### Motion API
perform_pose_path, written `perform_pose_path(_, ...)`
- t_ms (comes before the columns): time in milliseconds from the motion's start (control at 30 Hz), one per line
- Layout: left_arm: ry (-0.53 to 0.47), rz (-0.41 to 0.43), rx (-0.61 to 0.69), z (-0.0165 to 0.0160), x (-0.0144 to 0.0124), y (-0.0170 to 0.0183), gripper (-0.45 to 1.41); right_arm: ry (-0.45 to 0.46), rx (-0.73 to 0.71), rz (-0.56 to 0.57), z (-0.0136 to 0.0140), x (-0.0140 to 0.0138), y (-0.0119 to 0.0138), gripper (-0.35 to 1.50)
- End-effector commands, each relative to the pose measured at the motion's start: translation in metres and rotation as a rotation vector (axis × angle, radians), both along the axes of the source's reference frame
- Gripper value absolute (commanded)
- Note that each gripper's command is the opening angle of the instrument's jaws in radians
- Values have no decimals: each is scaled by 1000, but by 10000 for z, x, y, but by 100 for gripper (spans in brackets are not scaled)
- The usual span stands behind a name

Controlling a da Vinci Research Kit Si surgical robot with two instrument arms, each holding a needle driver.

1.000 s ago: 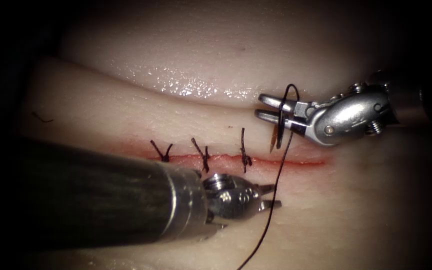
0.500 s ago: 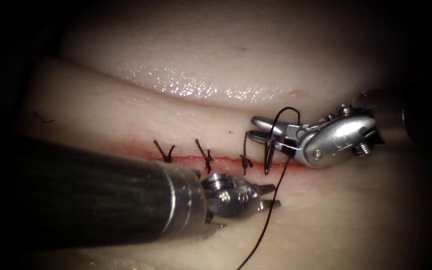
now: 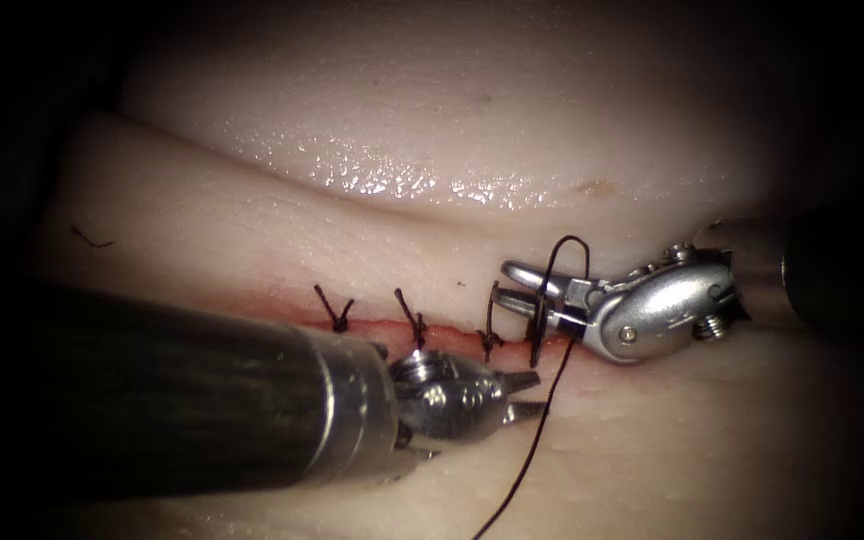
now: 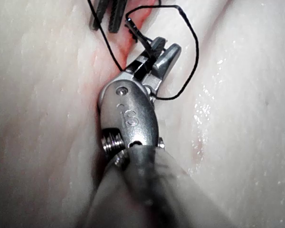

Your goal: Wound Closure

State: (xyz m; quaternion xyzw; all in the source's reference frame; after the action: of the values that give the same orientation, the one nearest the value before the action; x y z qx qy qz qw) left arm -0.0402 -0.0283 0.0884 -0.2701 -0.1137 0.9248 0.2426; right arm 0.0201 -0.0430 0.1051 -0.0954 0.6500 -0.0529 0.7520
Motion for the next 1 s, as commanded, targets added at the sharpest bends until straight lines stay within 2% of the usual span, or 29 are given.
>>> perform_pose_path(33, 0, 0, 1, 6, -7, -4, 12, 3, 12, -7, 8, 8, -8, -35)
perform_pose_path(433, 4, -3, 1, 7, -5, -5, 12, 0, 69, -79, 25, 12, -46, -35)
perform_pose_path(700, 7, -6, 1, 8, -6, -4, 12, 11, 92, -89, 12, 14, -31, -35)
perform_pose_path(867, 8, -7, 0, 9, -5, -6, 12, -2, 139, -133, 28, 17, -60, -35)
perform_pose_path(1000, 9, -7, -1, 9, -5, -6, 12, -6, 161, -138, 30, 17, -60, -35)
